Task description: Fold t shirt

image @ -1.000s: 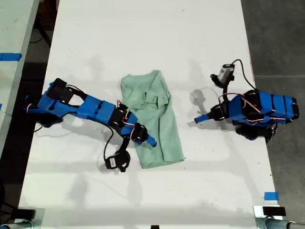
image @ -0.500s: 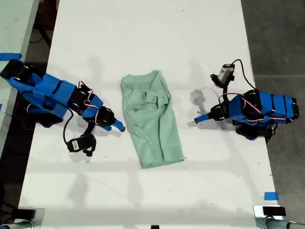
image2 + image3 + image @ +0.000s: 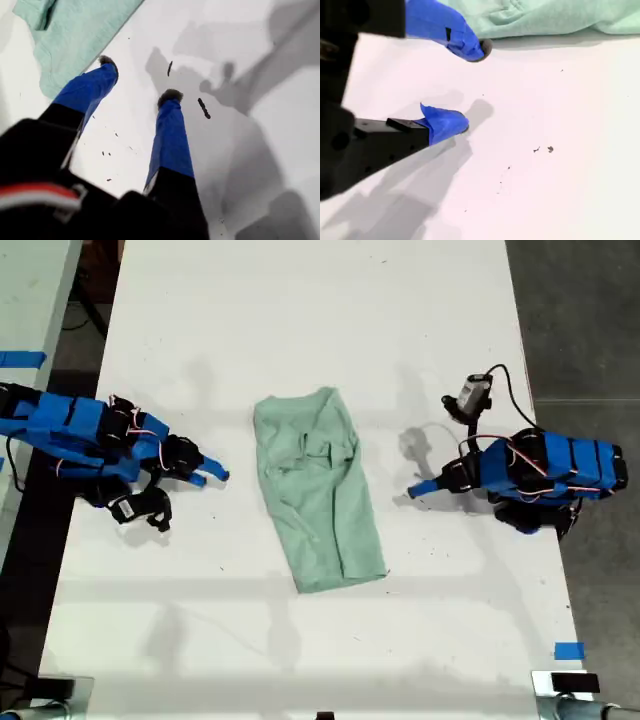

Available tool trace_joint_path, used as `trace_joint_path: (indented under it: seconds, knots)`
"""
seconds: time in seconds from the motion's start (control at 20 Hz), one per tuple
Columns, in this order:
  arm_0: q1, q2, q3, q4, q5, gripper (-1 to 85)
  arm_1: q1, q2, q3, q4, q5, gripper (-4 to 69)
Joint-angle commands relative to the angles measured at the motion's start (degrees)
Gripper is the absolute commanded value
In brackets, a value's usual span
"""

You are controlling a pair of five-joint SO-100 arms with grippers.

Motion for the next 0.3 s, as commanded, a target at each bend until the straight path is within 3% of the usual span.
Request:
trace_joint_path:
  seconds: [0.0,0.25]
  knots:
    - [-3.0,9.9,2.4,1.1,1.2,18.2,0.3,1.2,-1.5,0.5,1.0,19.5]
    - [-4.0,12.1,5.1,0.4,2.0,17.3,0.4,1.2,-1.4,0.6,1.1,19.5]
